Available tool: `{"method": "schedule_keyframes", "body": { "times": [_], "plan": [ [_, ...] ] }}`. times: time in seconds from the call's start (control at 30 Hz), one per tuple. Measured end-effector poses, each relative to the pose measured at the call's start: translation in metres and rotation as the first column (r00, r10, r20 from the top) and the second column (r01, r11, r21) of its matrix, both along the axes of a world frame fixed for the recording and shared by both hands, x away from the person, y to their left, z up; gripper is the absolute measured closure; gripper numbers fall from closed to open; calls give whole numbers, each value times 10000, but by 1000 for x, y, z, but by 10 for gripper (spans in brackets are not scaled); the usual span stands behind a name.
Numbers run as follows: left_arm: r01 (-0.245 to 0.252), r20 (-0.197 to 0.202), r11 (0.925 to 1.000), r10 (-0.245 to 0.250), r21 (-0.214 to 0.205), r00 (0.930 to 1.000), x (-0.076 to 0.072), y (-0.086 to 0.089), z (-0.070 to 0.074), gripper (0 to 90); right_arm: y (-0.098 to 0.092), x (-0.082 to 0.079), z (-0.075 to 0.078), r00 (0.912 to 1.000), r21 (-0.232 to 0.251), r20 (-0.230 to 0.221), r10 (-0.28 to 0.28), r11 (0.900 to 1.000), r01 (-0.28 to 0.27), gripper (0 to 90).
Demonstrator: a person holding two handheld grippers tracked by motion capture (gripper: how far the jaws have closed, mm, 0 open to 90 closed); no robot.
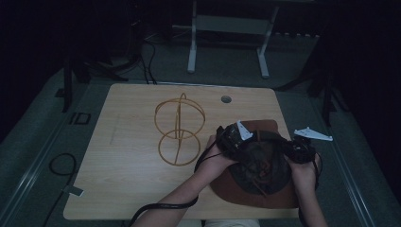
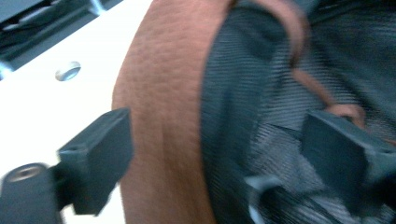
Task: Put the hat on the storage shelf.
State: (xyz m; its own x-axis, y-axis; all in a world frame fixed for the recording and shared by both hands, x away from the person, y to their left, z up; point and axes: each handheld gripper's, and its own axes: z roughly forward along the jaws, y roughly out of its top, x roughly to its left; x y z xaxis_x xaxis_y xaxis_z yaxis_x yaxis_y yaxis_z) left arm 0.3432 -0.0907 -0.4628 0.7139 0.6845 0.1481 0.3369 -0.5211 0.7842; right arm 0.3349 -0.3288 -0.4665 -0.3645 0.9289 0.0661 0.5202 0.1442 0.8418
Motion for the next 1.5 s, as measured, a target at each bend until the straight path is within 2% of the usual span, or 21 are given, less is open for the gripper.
{"method": "schedule_keyframes", "body": {
  "times": [0.17, 0.27, 0.4, 0.57, 0.63, 0.7, 0.77, 1.0, 1.1, 1.2, 1.33, 1.43, 1.5],
  "plan": [
    [-402, 75, 9983, 399, 430, 9992, 4, -5, -4, 239, 4, -3, 5, 9999, 45, 81, 152, 9999, -153, 841],
    [-719, 438, 9950, 690, 694, 9967, 5, -9, -5, 319, 8, -6, 7, 9995, -8, 172, 259, 9997, -259, 841],
    [-1223, 766, 9893, 1163, 798, 9903, 12, -8, -7, 522, 11, -8, 8, 9994, 74, 175, 300, 9995, -301, 841],
    [-1598, 795, 9858, 1554, 514, 9846, 17, -10, -10, 754, 18, -11, 6, 9991, 22, 97, 419, 9991, -419, 840],
    [-1688, 928, 9844, 1638, 492, 9821, 17, -11, -10, 832, 20, -11, 5, 9990, 23, 75, 452, 9990, -452, 839],
    [-1607, 869, 9859, 1563, 460, 9839, 18, -11, -7, 856, 19, -11, 5, 9991, 68, 82, 408, 9991, -408, 838],
    [-1534, 963, 9872, 1487, 430, 9842, 16, -10, -4, 863, 16, -12, 5, 9990, 249, 47, 444, 9987, -445, 835],
    [-1280, 1380, 9918, 1268, 4, 9823, 9, -8, 13, 867, 12, -22, 13, 9978, 234, 359, 557, 9981, -565, 807],
    [-1125, 1499, 9933, 1153, -272, 9820, 5, -6, 20, 868, 10, -28, 19, 9964, 261, 513, 674, 9973, -688, 751],
    [-1011, 1602, 9935, 1083, -528, 9811, 2, -3, 28, 868, 7, -35, 25, 9941, 268, 623, 889, 9955, -907, 653],
    [-843, 1806, 9947, 938, -594, 9791, -2, -2, 37, 868, 3, -46, 33, 9899, 386, 705, 1229, 9913, -1258, 511],
    [-889, 2035, 9952, 954, -405, 9744, -4, 0, 39, 868, -2, -57, 39, 9841, 656, 1018, 1458, 9861, -1529, 444],
    [-874, 1962, 9948, 961, -525, 9758, -3, 3, 39, 868, -7, -64, 45, 9786, 781, 1296, 1600, 9822, -1709, 404]
  ]
}}
